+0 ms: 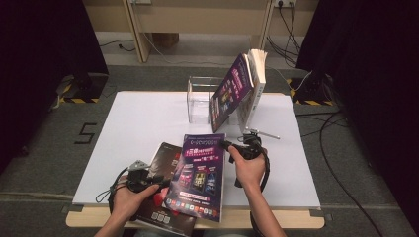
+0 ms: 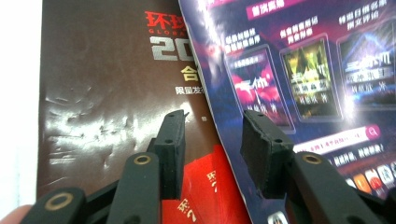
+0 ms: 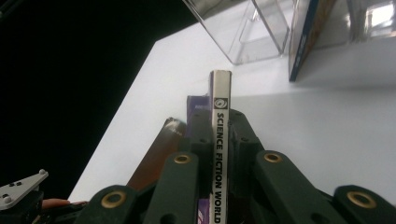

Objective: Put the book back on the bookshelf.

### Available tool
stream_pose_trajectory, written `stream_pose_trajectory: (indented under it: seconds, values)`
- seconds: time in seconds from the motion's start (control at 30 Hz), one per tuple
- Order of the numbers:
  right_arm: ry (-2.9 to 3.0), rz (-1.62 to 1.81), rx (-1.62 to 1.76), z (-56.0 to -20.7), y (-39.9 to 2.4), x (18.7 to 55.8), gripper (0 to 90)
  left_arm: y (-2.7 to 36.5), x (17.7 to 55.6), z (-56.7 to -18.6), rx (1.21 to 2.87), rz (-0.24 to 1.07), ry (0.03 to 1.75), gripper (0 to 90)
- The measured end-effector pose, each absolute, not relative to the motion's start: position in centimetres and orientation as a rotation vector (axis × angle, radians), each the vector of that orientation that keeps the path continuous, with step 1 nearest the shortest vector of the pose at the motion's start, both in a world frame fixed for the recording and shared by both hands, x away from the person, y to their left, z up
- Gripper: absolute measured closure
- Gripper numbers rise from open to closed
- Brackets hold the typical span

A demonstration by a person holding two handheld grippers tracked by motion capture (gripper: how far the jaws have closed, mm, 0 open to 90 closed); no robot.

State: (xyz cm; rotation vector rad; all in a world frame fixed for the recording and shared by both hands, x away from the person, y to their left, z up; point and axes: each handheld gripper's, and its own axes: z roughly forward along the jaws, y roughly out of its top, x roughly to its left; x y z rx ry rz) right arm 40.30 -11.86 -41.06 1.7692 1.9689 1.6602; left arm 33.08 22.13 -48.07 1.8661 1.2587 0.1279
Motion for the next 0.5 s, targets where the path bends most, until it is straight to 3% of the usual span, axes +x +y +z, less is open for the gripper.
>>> stream_pose_trajectory:
  seconds: [0.5]
  values:
    - [1.838,1.612,1.53,-36.8,-11.8,39.0,83.4,22.2,33.1,-48.0,1.851,0.127,1.253,59.1]
